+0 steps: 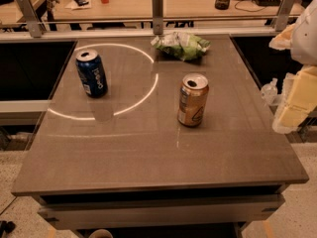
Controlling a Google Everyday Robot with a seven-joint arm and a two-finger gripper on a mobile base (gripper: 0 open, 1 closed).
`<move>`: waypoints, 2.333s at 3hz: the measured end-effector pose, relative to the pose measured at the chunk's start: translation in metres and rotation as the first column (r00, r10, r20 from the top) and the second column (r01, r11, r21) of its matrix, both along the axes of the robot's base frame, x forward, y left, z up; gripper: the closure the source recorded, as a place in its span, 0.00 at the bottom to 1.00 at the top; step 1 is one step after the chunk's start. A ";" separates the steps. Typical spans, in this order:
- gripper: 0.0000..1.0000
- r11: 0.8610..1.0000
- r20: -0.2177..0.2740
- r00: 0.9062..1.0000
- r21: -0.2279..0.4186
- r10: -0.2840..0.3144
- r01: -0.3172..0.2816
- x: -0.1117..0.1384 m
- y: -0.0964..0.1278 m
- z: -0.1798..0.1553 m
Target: Pick orange can
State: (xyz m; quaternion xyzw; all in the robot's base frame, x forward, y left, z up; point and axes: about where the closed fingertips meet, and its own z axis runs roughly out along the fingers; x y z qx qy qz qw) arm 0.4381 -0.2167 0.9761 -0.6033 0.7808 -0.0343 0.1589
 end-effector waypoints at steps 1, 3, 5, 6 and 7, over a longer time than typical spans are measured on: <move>0.00 1.000 0.000 1.000 0.000 0.000 0.000 0.000 0.000 0.000; 0.00 0.987 0.051 0.998 0.161 -0.021 0.013 0.018 -0.031 -0.007; 0.00 0.826 0.075 0.992 0.549 0.104 -0.128 0.005 -0.057 -0.047; 0.00 0.677 0.116 0.980 0.709 0.164 -0.198 -0.011 -0.050 -0.041; 0.00 0.613 0.171 0.970 0.752 0.173 -0.241 -0.023 -0.051 -0.038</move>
Offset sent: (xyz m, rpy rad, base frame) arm 0.0013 -0.0029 0.0007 0.0897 0.0061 -0.0097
